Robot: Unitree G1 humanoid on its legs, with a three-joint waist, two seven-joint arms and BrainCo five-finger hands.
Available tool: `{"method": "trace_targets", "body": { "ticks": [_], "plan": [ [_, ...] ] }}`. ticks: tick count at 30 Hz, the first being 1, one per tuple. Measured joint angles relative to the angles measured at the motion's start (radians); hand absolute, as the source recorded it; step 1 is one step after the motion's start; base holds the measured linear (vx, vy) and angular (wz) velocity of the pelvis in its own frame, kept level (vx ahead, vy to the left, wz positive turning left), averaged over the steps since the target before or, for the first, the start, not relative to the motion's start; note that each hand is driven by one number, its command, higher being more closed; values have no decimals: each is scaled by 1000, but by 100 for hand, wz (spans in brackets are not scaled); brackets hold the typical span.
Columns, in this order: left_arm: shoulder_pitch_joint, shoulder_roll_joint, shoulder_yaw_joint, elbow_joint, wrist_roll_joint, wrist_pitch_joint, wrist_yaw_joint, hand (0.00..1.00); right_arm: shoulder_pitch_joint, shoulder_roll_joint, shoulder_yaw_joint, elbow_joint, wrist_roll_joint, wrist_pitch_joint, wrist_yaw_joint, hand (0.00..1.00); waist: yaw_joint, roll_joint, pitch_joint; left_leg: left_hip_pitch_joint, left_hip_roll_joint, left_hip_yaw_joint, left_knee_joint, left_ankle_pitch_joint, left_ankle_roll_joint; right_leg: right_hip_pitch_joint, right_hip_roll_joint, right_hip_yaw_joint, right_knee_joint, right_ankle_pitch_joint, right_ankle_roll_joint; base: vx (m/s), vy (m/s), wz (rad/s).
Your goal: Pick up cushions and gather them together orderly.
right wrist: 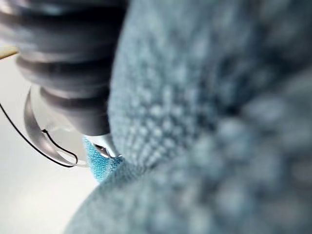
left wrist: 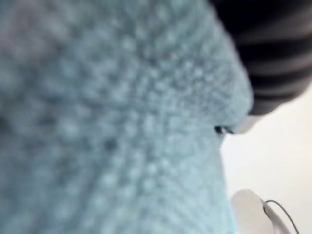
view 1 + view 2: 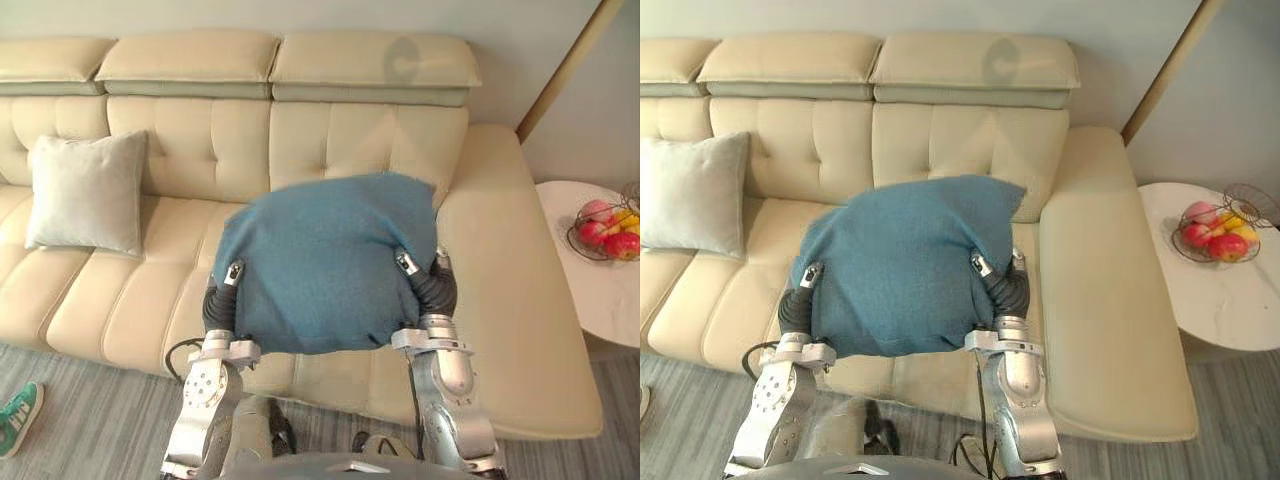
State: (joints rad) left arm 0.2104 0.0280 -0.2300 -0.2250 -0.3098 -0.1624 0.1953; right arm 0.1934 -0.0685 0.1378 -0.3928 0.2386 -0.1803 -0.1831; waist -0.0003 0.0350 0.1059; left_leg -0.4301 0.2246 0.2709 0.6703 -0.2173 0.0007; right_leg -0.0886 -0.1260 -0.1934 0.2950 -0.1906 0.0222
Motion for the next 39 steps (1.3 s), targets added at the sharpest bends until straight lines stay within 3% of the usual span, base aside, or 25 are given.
{"method": "trace_targets", "body": {
  "ticks": [1,2,3,4,5,7,11,16,21,30,39],
  "plan": [
    [-6,-1,-1,0,1,0,-2,100,-1,0,-4,-2,0,-4,-1,100,-1,1,0,10,3,-27,-69,11,-11,-1,-4,9,0,1,1,155,265,-41],
    [-15,-6,-4,0,3,0,-2,100,-2,0,-10,-2,-1,-12,-1,100,1,6,-4,42,4,-79,-212,62,-33,-10,-8,31,1,5,18,169,344,-79],
    [-20,-9,-12,0,11,-2,-2,100,-1,0,-25,-1,-6,-14,-2,100,9,35,-24,94,14,-146,-361,201,-94,-22,-4,78,-12,2,76,183,395,-83],
    [-26,-5,-12,4,12,-3,-2,100,-3,10,-27,7,-10,-13,-2,100,5,21,-22,99,5,-148,-364,184,-136,-19,-15,88,-21,-7,104,178,399,-61],
    [-43,5,-13,15,13,-1,-2,100,3,33,-33,21,-10,-11,-2,100,-11,-12,-17,96,-29,-128,-356,182,-117,-22,-49,105,-44,17,116,142,367,-27],
    [-47,24,-15,16,18,-1,0,100,11,71,-36,22,-12,-7,-2,100,-8,-45,-15,88,-46,-72,-340,161,-83,-40,-76,133,-88,100,123,103,345,-44],
    [-68,52,-18,25,18,-1,4,100,-21,88,-36,68,-23,-9,-2,100,-2,-58,-18,87,-69,-24,-347,149,-61,-72,-102,174,-111,152,130,2,233,-33],
    [-166,83,-8,118,19,-5,29,100,-126,84,-45,205,-49,-8,-32,100,0,-61,-17,79,-98,8,-442,216,-55,-122,-118,192,-154,153,129,-104,34,-16],
    [-257,84,-6,180,21,-3,69,100,-228,72,-45,306,-72,10,-89,100,-17,-59,-1,82,-91,61,-580,323,-61,-204,-92,249,-184,185,144,-135,-61,-26],
    [-516,89,18,201,60,-3,162,100,-407,67,-48,309,-89,12,-183,100,-11,-57,71,7,-65,109,-582,362,-56,-308,-68,295,-193,249,152,-106,-22,-17],
    [-1014,136,43,320,99,-3,301,100,-790,76,-151,312,-119,14,-337,100,27,-36,106,-111,-60,70,-593,414,-55,-437,-58,273,-128,254,155,-74,-26,10]
  ]
}}
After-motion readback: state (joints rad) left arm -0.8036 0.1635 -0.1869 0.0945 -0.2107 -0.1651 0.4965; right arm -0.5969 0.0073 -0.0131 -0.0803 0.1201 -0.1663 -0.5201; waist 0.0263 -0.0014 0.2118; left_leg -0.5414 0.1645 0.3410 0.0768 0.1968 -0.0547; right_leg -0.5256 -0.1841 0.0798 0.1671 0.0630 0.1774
